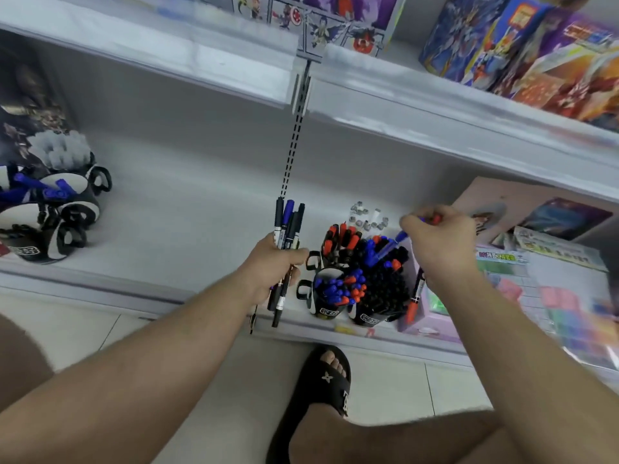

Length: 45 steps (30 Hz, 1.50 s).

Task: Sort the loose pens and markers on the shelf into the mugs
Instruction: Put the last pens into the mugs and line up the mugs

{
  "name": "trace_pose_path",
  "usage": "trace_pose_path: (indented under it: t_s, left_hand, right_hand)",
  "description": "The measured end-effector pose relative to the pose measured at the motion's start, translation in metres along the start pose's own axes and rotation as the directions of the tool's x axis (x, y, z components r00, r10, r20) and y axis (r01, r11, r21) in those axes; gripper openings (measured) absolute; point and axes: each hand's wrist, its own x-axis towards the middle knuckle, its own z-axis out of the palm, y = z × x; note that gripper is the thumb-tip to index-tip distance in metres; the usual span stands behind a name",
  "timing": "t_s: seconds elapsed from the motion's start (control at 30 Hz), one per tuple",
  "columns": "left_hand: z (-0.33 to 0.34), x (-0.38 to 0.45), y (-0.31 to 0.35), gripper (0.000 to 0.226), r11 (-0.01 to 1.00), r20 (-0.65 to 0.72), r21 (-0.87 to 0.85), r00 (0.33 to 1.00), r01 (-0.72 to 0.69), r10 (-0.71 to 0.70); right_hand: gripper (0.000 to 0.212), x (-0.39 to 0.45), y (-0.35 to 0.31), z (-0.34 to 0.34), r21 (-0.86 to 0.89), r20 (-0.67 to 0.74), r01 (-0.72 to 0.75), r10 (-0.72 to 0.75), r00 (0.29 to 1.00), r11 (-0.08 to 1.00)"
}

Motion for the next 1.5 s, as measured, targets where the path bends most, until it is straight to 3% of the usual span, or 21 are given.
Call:
trace_pose_path:
  t_s: [0.17,0.37,0.5,0.6,0.67,0.73,0.8,0.87,0.93,1.03,1.17,1.3,1.37,1.5]
  left_hand:
    - [0.008,0.005,-0.006,0.019,0.998,0.016,-0.059,1.000,0.027,-0.027]
    - [0.002,0.003,-0.019,0.021,0.995,0.000,-0.080,0.998,0.066,-0.066]
    - [-0.012,0.001,-0.019,0.024,0.995,-0.017,-0.090,0.998,0.051,-0.052]
    - [-0.021,-0.002,-0.020,0.024,0.995,-0.032,-0.086,0.998,0.052,-0.055]
    - [-0.025,-0.002,-0.022,0.024,0.994,-0.033,-0.095,0.998,0.051,-0.055]
    - [-0.028,-0.002,-0.023,0.024,0.992,-0.041,-0.113,0.998,0.049,-0.054]
    - [-0.028,-0.001,-0.024,0.023,0.988,-0.048,-0.146,0.997,0.054,-0.062]
    - [-0.024,0.000,-0.024,0.023,0.980,-0.046,-0.187,0.996,0.063,-0.073]
    - [-0.020,0.001,-0.025,0.022,0.976,-0.039,-0.206,0.996,0.074,-0.083]
    - [-0.016,0.002,-0.027,0.020,0.972,-0.035,-0.223,0.995,0.080,-0.090]
    - [-0.016,-0.001,-0.024,0.018,0.965,-0.029,-0.251,0.996,0.079,-0.088]
    - [-0.020,-0.008,-0.020,0.019,0.962,0.000,-0.266,0.998,0.063,-0.066]
    - [-0.023,-0.011,-0.017,0.020,0.957,0.021,-0.286,0.999,0.049,-0.045]
    - [-0.028,-0.018,-0.011,0.019,0.943,0.084,-0.331,0.996,0.043,-0.016]
  right_hand:
    - [0.005,0.001,0.033,0.006,-0.040,0.004,-0.073,0.073,0.997,0.997]
    - [0.006,0.008,0.061,0.052,-0.112,0.047,-0.042,0.048,0.998,0.993]
    - [0.008,0.012,0.081,0.083,-0.340,0.199,0.019,0.053,0.978,0.940]
    - [0.019,0.012,0.098,0.093,-0.544,0.422,0.080,0.191,0.886,0.835]
    - [0.027,0.012,0.100,0.095,-0.579,0.493,0.122,0.227,0.840,0.806]
    - [0.026,0.015,0.092,0.093,-0.531,0.424,0.109,0.151,0.893,0.841]
    - [0.034,0.023,0.080,0.085,-0.359,0.208,0.006,0.073,0.975,0.933]
    - [0.035,0.030,0.068,0.073,-0.131,0.012,-0.064,0.066,0.998,0.989]
    - [0.026,0.029,0.057,0.063,-0.043,-0.079,0.009,-0.012,0.997,0.999]
    - [0.020,0.019,0.050,0.059,-0.067,-0.104,0.165,-0.171,0.980,0.984]
    - [0.022,0.005,0.072,0.078,-0.172,0.066,0.238,-0.230,0.971,0.956]
    - [0.026,-0.004,0.108,0.101,-0.303,0.341,0.183,-0.073,0.937,0.935]
    - [0.035,-0.008,0.121,0.109,-0.470,0.444,0.245,-0.013,0.896,0.848]
    - [0.050,-0.007,0.126,0.114,-0.710,0.547,0.407,0.086,0.833,0.574]
